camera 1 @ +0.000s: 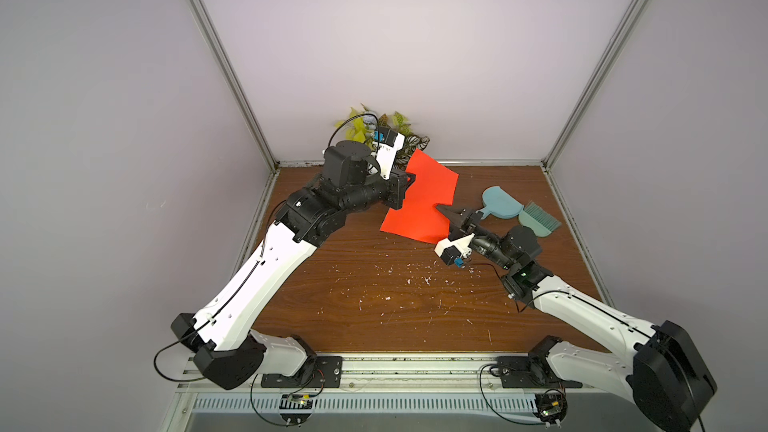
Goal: Fold the square paper diagonally
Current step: Fold the paper at the center of the board.
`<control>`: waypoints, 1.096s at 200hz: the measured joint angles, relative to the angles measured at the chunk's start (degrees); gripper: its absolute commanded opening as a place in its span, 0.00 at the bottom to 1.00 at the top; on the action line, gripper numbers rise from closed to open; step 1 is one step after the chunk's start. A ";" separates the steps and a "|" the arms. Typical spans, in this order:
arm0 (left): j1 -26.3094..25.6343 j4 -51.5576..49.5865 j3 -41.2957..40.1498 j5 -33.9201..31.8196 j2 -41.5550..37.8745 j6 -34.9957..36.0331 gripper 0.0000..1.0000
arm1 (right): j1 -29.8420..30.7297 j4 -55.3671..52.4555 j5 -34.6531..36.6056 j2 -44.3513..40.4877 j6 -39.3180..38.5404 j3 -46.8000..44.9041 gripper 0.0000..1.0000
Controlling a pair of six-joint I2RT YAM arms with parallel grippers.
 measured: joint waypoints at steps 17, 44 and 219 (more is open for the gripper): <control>0.39 -0.24 0.00 -0.46 0.59 1.62 0.00 | 0.24 -3.08 -0.87 -0.11 -0.17 1.18 0.45; 1.33 -0.39 0.00 -0.87 1.60 3.67 0.01 | 0.55 -6.47 -1.22 -0.11 -0.35 2.29 0.44; 4.28 -0.63 -1.64 1.97 2.86 13.99 0.02 | 1.18 -20.65 -4.35 0.31 -0.20 8.98 0.05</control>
